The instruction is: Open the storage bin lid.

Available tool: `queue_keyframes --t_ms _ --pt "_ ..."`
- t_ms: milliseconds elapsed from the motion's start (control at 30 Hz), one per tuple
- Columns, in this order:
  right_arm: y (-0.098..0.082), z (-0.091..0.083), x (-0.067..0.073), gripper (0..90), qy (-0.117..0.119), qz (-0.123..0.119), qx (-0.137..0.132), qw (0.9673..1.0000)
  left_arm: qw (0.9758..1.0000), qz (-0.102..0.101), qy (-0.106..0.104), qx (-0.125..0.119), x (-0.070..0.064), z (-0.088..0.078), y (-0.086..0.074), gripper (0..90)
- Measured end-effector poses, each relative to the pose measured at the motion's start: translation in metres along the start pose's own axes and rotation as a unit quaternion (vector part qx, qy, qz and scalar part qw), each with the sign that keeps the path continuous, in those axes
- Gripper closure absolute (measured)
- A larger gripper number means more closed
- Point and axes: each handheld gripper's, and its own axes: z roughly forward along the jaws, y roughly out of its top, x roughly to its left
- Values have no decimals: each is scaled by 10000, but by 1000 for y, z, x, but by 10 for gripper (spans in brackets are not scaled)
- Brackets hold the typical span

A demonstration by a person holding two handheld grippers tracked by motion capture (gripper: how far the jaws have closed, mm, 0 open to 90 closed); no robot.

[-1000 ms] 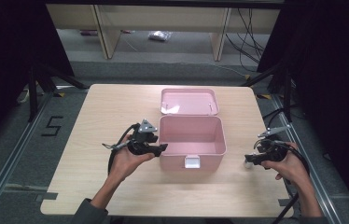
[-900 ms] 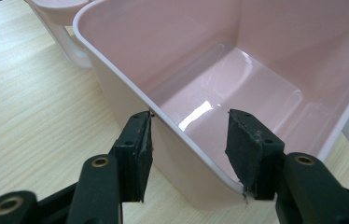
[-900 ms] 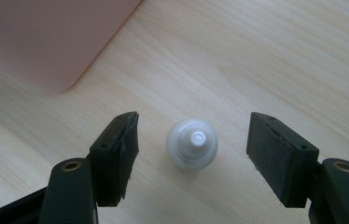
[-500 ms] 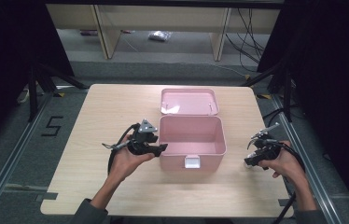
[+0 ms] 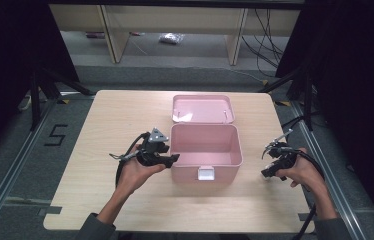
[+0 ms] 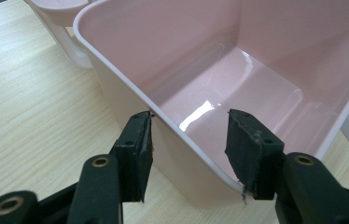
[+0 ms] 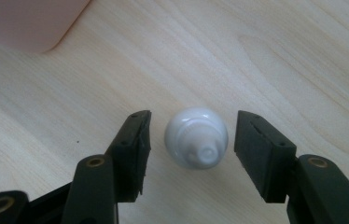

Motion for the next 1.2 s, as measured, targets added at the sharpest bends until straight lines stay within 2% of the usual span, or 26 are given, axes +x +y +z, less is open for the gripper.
queue_keyframes --t_ms 33,100,233,267,300,500,1200 --pt "1 1 -1 472 26 -80 -45 10000 10000 2 2 0 0 0 0 505" --pt "3 2 -1 481 -6 -49 62 10000 10000 12 8 10 0 0 0 506" --pt "6 4 -3 498 -8 -170 143 9998 10000 7 -17 2 0 0 0 506" --pt "7 4 -2 501 -1 -73 227 9997 10000 10 4 5 0 0 0 506" --pt "7 5 -3 506 13 -154 227 9996 10000 14 -19 2 0 0 0 506" --pt "10 7 -2 538 -13 -225 349 9991 10000 12 -26 -1 0 0 0 506" --pt "14 9 1 600 -47 -294 649 9974 10000 5 -20 -3 -1 0 0 508"
